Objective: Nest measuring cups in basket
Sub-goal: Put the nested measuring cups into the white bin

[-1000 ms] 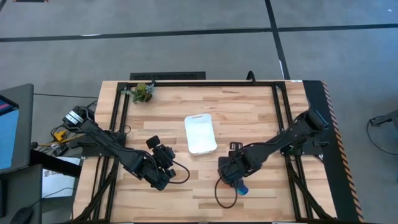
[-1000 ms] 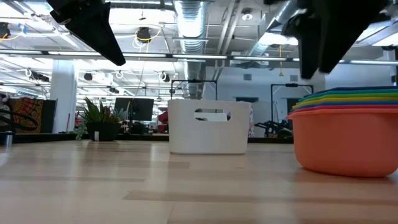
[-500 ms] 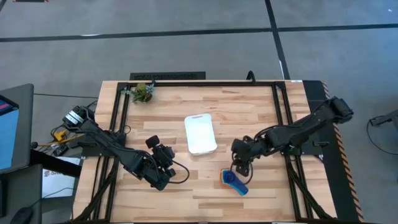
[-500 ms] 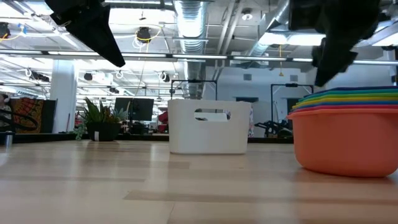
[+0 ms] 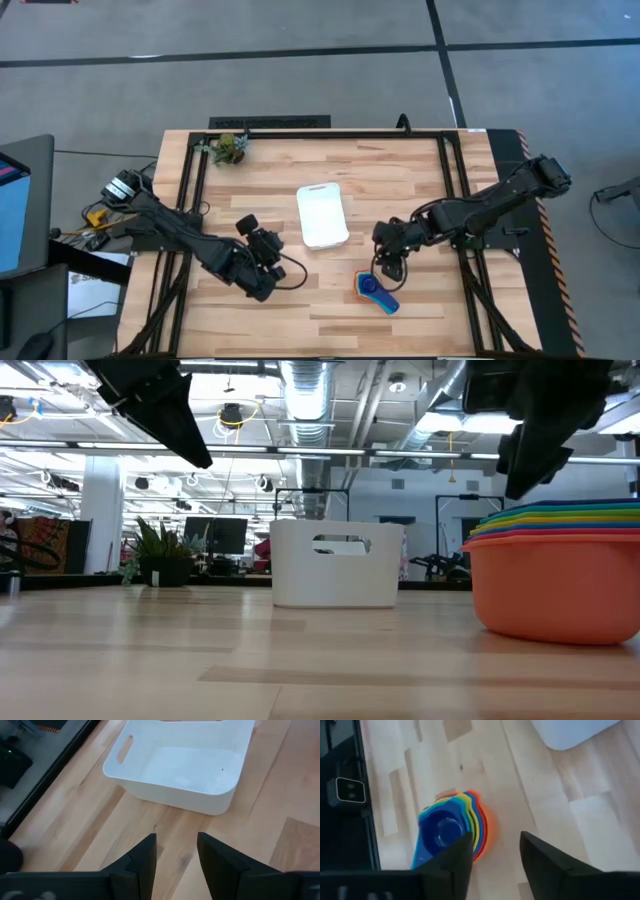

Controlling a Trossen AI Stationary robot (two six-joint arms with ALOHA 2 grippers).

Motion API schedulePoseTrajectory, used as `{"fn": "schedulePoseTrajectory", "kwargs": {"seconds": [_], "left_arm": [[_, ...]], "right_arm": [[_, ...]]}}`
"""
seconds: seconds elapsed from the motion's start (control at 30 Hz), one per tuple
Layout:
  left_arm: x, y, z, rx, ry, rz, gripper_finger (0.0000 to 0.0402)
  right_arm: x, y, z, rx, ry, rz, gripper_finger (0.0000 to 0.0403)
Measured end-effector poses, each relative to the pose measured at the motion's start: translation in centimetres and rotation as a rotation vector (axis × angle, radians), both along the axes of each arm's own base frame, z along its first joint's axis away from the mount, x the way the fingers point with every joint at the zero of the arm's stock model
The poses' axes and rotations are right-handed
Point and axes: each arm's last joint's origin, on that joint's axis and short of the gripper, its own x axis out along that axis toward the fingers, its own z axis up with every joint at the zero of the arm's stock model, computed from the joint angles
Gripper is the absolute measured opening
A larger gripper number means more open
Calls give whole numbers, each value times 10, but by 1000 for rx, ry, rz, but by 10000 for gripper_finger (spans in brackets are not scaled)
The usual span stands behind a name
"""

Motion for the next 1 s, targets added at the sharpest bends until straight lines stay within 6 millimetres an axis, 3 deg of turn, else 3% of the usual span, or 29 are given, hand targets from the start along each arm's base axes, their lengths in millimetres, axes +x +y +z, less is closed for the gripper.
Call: {"fn": "schedulePoseTrajectory", "kwargs": {"seconds": [0.27, 0.47, 0.7, 1.0], "left_arm": [[1, 1, 0, 7, 1, -2, 132], [2, 2, 1, 4, -12, 5, 132], [5, 3, 1, 1, -7, -10, 132], [7, 4, 1, 6, -5, -15, 132]], "right_arm": [[2, 2, -3, 65, 26, 28, 295], [16, 3, -20, 50, 53, -2, 351], [30, 7, -46, 99, 128, 35, 366], [41, 14, -62, 162, 137, 93, 364]]}}
